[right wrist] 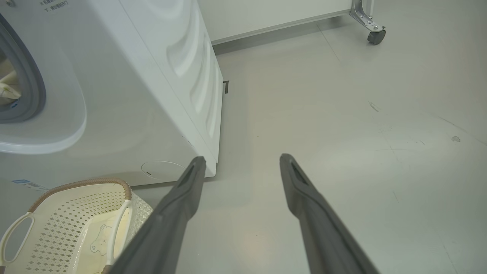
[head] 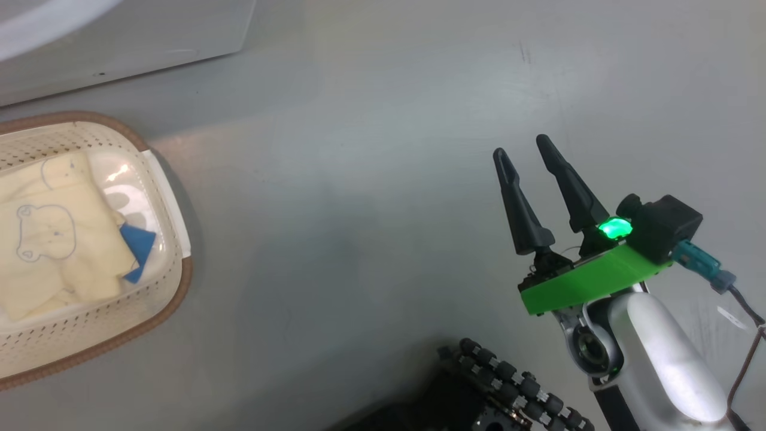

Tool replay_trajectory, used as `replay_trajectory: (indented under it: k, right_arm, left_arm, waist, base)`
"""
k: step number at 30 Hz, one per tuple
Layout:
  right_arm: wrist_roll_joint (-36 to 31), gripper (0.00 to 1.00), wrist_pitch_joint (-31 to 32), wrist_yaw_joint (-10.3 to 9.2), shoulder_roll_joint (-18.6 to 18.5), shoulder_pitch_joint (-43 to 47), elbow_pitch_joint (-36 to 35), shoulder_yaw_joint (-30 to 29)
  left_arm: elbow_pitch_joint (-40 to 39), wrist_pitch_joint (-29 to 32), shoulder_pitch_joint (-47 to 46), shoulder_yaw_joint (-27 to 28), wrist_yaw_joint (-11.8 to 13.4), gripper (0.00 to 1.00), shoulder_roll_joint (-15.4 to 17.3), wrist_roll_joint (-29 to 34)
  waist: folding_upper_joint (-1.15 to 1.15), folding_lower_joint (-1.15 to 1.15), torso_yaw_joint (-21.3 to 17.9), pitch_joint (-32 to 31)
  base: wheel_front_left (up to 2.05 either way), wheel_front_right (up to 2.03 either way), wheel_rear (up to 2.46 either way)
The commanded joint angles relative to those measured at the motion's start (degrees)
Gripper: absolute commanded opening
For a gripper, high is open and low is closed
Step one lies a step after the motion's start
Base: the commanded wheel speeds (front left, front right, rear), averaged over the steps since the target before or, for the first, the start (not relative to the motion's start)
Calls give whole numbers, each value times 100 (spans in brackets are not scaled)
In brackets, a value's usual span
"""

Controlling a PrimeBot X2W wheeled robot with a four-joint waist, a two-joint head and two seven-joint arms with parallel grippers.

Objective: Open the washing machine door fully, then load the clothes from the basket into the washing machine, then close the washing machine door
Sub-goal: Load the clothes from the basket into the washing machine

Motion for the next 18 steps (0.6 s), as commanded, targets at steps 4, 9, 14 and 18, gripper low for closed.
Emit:
replay_trajectory:
  k: [4, 9, 14, 18]
  right_arm:
    - [-66, 100, -52, -16, -56, 8, -103, -13]
    - [-106, 100, -52, -16, -56, -6, -100, -66]
    - [-178, 100, -52, -16, -56, -14, -107, -153]
    - [-223, 100, -52, -16, -56, -10, -118, -213]
  left_arm:
    - [-90, 174, -189, 1, -7, 100, 110, -33]
    - [-115, 197, -87, -7, -31, 100, -6, -141]
    - [-231, 100, 245, 23, 47, 100, -126, -267]
    - [-370, -49, 547, 62, 139, 100, -196, -347]
  waist:
    - [0, 0, 109, -4]
    - [0, 0, 229, -57]
    - [0, 0, 364, -143]
    - [0, 0, 448, -210]
  base:
    - [0, 0, 0]
    - [0, 0, 0]
    - [0, 0, 0]
    - [0, 0, 0]
